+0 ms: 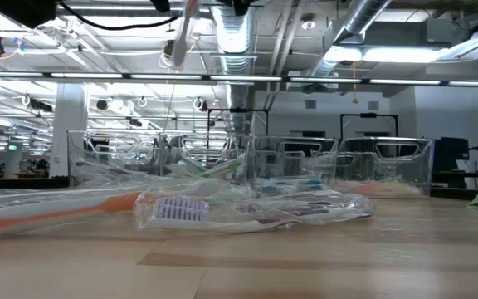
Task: Pick & Place Toothbrushes
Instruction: Put the orange toothbrush into the right transparent bin
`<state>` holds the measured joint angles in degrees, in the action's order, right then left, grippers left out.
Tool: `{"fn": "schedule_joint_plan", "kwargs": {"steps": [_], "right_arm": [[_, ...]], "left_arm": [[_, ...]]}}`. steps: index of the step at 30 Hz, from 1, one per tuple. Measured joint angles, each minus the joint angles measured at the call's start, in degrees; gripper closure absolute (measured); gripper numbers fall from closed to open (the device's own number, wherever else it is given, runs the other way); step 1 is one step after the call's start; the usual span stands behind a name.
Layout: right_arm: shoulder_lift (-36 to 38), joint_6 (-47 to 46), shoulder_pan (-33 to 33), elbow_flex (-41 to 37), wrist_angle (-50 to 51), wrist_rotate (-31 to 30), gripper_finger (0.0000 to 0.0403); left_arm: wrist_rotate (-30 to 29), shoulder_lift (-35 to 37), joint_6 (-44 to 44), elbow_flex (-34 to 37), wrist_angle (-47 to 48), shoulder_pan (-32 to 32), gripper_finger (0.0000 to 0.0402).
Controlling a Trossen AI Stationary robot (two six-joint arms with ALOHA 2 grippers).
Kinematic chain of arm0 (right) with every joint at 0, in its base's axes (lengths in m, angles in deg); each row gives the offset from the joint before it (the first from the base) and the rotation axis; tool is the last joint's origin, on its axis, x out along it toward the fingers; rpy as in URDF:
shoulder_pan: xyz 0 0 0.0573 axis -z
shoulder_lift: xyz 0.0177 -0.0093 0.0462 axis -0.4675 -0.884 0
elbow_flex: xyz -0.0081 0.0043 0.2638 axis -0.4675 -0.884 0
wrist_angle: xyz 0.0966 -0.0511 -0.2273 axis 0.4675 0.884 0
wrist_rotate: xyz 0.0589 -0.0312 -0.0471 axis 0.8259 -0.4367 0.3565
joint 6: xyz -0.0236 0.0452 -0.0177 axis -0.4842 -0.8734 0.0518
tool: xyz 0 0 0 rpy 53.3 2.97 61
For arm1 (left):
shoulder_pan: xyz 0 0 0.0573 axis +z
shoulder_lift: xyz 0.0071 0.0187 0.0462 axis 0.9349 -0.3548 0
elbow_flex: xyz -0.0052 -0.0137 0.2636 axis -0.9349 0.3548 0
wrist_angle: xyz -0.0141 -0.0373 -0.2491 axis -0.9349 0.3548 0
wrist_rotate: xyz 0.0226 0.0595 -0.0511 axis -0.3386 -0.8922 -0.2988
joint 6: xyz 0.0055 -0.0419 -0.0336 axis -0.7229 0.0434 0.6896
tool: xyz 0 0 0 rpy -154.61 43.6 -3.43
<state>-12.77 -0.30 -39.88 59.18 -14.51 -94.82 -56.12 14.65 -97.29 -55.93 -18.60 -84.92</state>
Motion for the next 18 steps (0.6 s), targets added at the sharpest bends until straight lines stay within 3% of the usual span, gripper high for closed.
{"fn": "schedule_joint_plan", "kwargs": {"steps": [9, 15, 18], "right_arm": [[0.0, 0.6, -0.54, 0.02, 0.83, 0.21, 0.0394], [0.0, 0.6, -0.8, 0.0, 2.07, 0.24, 0.0396], [0.87, -0.12, -1.34, -0.05, 5.8, -3.72, 0.0393]], "left_arm": [[0.96, 0.0, 0.02, 0.0, -0.12, 0.04, 0.038], [1.28, 0.0, 0.59, 0.0, -0.24, 0.04, 0.0313], [1.26, 0.0, 2.76, 0.0, -0.26, 0.04, 0.0273]]}}
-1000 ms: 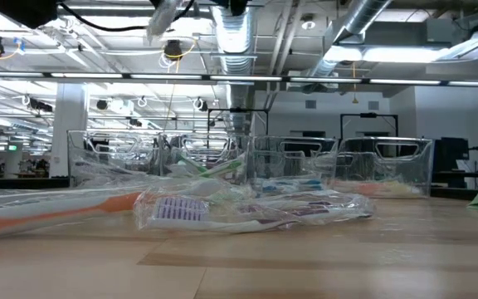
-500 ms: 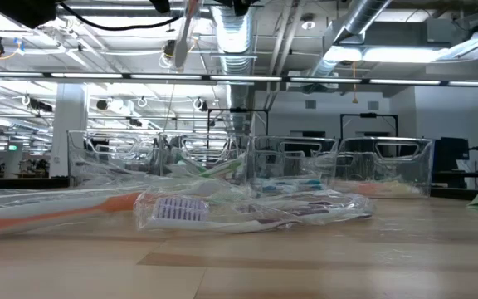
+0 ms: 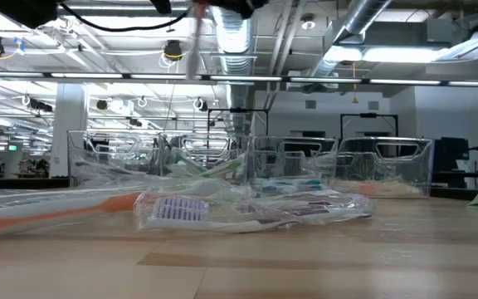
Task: Pick & Place Toothbrushes
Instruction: Put the orange toothbrush into the right transparent bin
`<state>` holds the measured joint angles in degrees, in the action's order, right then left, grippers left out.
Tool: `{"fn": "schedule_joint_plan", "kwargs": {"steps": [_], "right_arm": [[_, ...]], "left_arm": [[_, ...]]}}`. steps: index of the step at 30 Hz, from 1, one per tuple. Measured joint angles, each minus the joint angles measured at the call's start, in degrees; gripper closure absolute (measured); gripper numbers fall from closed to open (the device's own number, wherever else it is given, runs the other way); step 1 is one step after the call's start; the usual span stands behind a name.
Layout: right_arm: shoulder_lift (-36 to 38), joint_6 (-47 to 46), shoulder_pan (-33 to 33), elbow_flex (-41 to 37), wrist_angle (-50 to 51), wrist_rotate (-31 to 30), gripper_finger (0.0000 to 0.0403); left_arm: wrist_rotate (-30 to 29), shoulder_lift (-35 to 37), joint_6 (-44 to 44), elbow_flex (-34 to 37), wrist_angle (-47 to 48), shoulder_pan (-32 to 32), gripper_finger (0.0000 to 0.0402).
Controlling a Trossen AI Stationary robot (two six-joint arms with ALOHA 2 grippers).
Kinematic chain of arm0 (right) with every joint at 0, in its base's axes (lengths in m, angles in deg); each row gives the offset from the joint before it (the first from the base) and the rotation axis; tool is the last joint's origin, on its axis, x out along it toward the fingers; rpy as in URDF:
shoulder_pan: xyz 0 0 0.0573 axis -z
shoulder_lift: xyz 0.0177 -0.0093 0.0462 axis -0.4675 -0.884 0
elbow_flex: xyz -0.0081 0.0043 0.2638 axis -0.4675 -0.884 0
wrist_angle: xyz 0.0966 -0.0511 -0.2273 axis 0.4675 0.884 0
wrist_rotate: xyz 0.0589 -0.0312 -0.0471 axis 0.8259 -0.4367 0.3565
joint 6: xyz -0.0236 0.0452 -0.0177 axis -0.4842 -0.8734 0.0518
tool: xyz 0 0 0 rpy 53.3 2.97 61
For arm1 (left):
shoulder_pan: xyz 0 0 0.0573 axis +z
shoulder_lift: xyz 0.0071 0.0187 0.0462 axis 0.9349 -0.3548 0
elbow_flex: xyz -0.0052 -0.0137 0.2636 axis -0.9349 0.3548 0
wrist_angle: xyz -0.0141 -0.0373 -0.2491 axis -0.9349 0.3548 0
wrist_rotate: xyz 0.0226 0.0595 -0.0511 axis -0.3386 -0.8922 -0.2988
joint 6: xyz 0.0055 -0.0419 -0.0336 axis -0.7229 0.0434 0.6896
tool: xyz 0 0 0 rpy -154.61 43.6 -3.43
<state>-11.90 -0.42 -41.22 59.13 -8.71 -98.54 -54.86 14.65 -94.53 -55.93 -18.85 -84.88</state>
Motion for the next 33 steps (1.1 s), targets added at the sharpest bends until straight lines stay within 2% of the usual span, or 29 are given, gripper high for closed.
{"fn": "schedule_joint_plan", "kwargs": {"steps": [6, 13, 20, 23, 29, 33], "right_arm": [[2.64, -3.23, -2.09, 2.09, 15.12, -11.19, 0.0396], [8.12, -16.83, -3.11, 3.52, 43.08, -23.08, 0.0397], [15.62, -25.69, -3.01, 3.61, 59.33, -24.33, 0.0397], [20.11, -28.32, -0.67, 3.64, 64.19, -24.84, 0.0397], [27.43, -35.09, 9.75, 3.66, 72.85, -23.86, 0.0396], [28.54, -37.64, 21.04, 3.63, 76.03, -16.25, 0.0397]], "left_arm": [[0.02, 0.0, 1.64, 0.08, 0.04, 0.0, 0.021], [0.05, 0.0, 1.62, 1.41, -0.04, 0.0, 0.0188], [0.04, 0.02, 1.62, 3.95, 0.17, -0.02, 0.0188], [0.06, 0.02, 1.6, 5.0, 0.19, -0.02, 0.0188], [0.06, 0.02, 4.4, 7.26, 0.13, -0.02, 0.0188], [0.06, 0.02, 4.95, 8.05, 0.11, -0.02, 0.0188]]}}
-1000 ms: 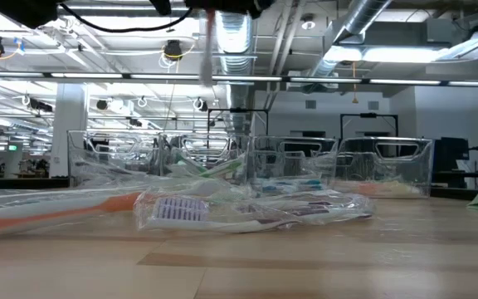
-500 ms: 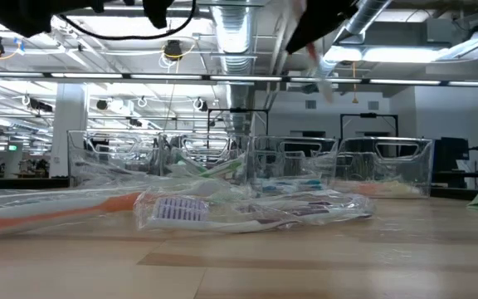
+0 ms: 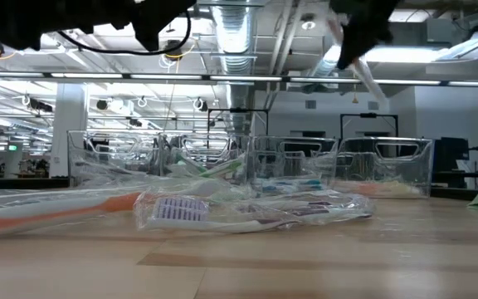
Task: Pick & Place Toothbrushes
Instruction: Put the orange toothbrush into the right transparent bin, then put the purple toothbrush into the left transparent bin
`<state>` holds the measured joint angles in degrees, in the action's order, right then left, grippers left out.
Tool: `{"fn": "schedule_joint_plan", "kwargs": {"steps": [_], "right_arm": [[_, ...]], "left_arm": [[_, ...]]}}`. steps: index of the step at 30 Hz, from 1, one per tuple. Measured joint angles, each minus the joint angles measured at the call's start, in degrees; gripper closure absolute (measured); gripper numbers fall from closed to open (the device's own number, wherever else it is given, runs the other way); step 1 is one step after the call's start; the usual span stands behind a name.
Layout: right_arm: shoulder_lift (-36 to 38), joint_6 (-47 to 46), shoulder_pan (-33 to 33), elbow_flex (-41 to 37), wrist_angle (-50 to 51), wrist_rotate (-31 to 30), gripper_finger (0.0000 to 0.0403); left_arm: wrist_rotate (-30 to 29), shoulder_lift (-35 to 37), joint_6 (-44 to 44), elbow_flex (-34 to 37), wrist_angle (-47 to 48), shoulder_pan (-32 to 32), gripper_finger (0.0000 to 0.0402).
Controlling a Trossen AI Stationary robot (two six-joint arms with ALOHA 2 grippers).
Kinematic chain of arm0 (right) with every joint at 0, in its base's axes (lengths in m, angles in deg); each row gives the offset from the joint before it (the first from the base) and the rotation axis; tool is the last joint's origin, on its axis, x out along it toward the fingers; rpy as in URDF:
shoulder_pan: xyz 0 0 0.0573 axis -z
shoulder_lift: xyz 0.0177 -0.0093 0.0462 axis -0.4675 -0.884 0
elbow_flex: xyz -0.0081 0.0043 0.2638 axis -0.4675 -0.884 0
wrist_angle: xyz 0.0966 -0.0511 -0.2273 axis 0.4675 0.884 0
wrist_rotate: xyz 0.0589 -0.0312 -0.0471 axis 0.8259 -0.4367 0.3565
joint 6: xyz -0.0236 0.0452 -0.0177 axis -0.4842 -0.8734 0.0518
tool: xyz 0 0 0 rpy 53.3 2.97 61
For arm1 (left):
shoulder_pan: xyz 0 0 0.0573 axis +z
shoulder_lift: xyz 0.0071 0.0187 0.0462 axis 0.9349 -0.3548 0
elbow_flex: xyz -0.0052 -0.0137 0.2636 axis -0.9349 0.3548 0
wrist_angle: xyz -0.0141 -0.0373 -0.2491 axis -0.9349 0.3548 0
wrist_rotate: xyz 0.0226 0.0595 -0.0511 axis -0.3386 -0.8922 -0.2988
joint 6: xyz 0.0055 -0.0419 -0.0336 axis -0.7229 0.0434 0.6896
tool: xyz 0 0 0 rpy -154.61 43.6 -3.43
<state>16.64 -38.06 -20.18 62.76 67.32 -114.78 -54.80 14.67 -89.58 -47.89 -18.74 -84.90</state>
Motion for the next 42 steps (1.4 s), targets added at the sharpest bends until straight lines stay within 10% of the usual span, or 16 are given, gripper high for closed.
{"fn": "schedule_joint_plan", "kwargs": {"steps": [10, 24, 42], "right_arm": [[-11.77, 8.68, 23.01, 0.0, -0.09, 21.05, 0.0395], [-29.4, 9.88, 26.11, 0.0, 1.71, 25.0, 0.0323], [-13.55, 4.95, 25.45, -0.02, 4.46, 23.38, 0.0285]], "left_arm": [[0.0, 0.0, 0.07, 0.13, 0.04, -0.64, 0.0188], [0.0, 1.38, -0.15, 0.11, 0.33, -1.92, 0.0188], [0.01, 1.36, -0.2, 0.11, 0.99, -1.93, 0.0188]]}}
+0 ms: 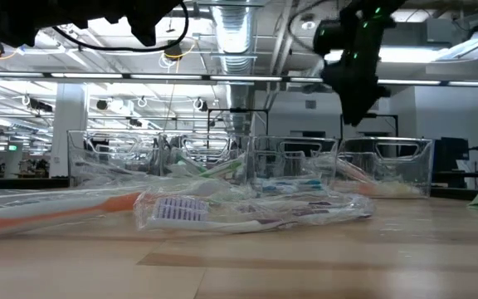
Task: Pick & Place Toothbrushes
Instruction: Put the purple toothbrush into the left transparent bin
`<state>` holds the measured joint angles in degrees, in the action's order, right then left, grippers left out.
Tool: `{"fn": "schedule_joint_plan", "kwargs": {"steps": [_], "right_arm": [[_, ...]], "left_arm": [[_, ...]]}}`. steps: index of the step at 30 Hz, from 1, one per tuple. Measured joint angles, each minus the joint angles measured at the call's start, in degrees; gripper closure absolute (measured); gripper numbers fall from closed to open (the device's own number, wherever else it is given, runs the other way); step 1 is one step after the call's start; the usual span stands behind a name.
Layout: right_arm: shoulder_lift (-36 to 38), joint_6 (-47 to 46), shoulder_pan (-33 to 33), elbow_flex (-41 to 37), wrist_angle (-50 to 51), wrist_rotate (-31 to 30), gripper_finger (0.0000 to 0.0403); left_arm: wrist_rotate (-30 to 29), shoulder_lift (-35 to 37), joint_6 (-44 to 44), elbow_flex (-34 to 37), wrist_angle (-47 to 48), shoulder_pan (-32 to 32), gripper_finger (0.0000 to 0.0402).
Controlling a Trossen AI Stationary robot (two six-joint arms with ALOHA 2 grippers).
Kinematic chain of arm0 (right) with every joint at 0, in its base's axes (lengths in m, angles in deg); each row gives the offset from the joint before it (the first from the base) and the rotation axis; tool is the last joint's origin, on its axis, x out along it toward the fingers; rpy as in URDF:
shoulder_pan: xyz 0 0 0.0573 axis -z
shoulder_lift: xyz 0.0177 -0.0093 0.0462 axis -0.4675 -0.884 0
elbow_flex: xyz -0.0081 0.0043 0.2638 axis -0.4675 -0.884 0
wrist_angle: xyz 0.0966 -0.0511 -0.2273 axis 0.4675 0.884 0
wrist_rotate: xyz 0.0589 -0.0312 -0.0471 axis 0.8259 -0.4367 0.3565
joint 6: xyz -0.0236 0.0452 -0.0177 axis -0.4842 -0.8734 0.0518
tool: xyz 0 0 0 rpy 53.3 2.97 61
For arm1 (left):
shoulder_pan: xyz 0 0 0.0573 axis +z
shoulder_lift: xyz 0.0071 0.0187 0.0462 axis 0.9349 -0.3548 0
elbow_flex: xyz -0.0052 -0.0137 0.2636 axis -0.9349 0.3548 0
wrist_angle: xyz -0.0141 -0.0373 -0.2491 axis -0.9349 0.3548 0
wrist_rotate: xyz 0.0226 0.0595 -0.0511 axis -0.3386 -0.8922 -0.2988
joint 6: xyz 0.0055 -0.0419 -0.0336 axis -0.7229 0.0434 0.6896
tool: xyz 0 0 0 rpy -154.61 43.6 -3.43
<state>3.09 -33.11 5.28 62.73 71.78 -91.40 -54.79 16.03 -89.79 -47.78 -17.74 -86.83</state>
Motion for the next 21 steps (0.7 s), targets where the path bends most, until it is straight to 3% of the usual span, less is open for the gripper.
{"fn": "schedule_joint_plan", "kwargs": {"steps": [5, 13, 21], "right_arm": [[7.41, -2.2, -8.12, -1.04, -0.55, 0.02, 0.0284], [15.87, -4.55, -30.76, -10.24, -12.26, 0.03, 0.0284], [12.14, 11.13, -46.54, -18.59, -36.53, 0.04, 0.0284]], "left_arm": [[0.01, -0.01, 1.6, 0.0, 0.58, 0.01, 0.0188], [0.01, -0.05, 1.71, 0.0, 3.44, 0.0, 0.0188], [0.01, -0.05, 1.23, 0.0, 3.6, -0.01, 0.0188]]}}
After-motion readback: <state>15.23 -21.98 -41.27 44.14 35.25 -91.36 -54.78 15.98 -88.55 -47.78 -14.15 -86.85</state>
